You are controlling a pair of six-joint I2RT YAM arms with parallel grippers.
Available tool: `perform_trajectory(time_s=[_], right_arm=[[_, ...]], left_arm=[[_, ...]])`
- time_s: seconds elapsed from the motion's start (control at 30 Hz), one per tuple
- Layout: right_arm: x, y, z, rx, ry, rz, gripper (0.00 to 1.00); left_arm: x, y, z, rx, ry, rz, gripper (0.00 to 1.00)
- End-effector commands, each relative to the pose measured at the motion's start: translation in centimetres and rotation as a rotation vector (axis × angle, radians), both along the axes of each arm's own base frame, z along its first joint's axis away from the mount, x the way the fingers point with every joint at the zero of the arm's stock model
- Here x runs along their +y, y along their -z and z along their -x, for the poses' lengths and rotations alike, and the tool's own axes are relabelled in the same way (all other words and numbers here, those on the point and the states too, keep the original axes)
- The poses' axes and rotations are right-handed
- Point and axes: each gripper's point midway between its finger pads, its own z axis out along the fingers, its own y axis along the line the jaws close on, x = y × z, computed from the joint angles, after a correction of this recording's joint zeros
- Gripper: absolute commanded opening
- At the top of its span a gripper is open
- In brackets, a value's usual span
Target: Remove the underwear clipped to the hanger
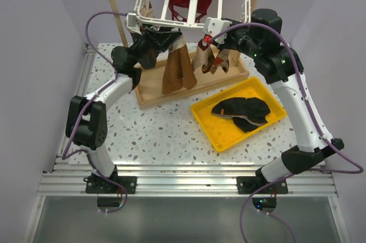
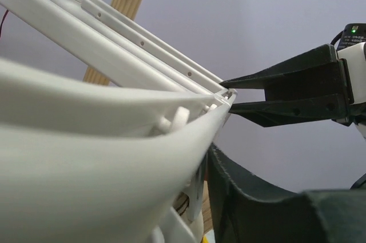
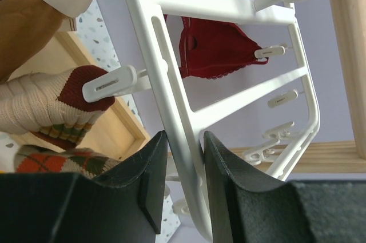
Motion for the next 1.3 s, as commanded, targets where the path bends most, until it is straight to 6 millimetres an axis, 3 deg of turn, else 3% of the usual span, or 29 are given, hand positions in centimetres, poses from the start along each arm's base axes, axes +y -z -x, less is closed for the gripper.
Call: perform_trajectory(time_s=[0.0, 0.17, 0.3, 0.4, 0.43, 0.47, 0.63, 0.8, 0.83, 1.07, 1.2, 1.27], right_arm=[[-0.8, -2.2, 1.3, -0.035, 0.006, -0.051, 0.34], [-0.8, -2.0, 1.3, -0.031, 0.006, -0.049, 0.34], [-0.8, -2.0, 1.3, -0.033, 0.008, -0.05, 0.34], [-0.9, -2.0, 1.4, -0.034, 0.007, -0.051, 0.34], [-0.9, -2.0, 1.4, -0.034, 0.007, -0.051, 0.34], [-0.9, -2.0, 1.4, -0.034, 0.009, -0.05, 0.34], [-0.9, -1.9, 1.4, -0.033, 0.008, -0.05, 0.34], [-0.9, -2.1, 1.4, -0.038, 0.01, -0.05, 0.35], [-1.0, -2.2, 1.4, -0.041, 0.01, -0.052, 0.35], [-1.0, -2.3, 1.5, -0.038, 0.012, -0.053, 0.4], [-1.1, -2.3, 1.9, -0.031, 0.012, -0.055, 0.53], [-1.2, -2.4, 2.4, -0.021, 0.003, -0.061, 0.68]], left_arm=[[0.3, -2.5, 0.8, -0.045, 0.009, 0.053, 0.48], [0.4, -2.8, 1.1, -0.045, 0.02, 0.071, 0.2], [0.6, -3.2, 1.4, -0.058, 0.018, 0.083, 0.11], [0.6, -3.4, 1.6, -0.057, 0.023, 0.081, 0.37], [0.6, -3.5, 1.7, -0.061, 0.021, 0.081, 0.56], [0.7, -3.5, 1.9, -0.06, 0.019, 0.079, 0.64], [0.9, -3.0, 3.0, -0.066, -0.005, 0.038, 0.84], [1.7, -1.4, 4.1, -0.019, -0.095, -0.078, 0.92], [1.9, -0.5, 4.1, -0.02, -0.127, -0.111, 0.98], [3.9, 3.0, 5.8, 0.066, -0.298, -0.31, 1.0], [5.8, 5.0, 7.4, 0.048, -0.394, -0.435, 1.0], [7.5, 6.2, 8.2, 0.076, -0.468, -0.493, 1.0]])
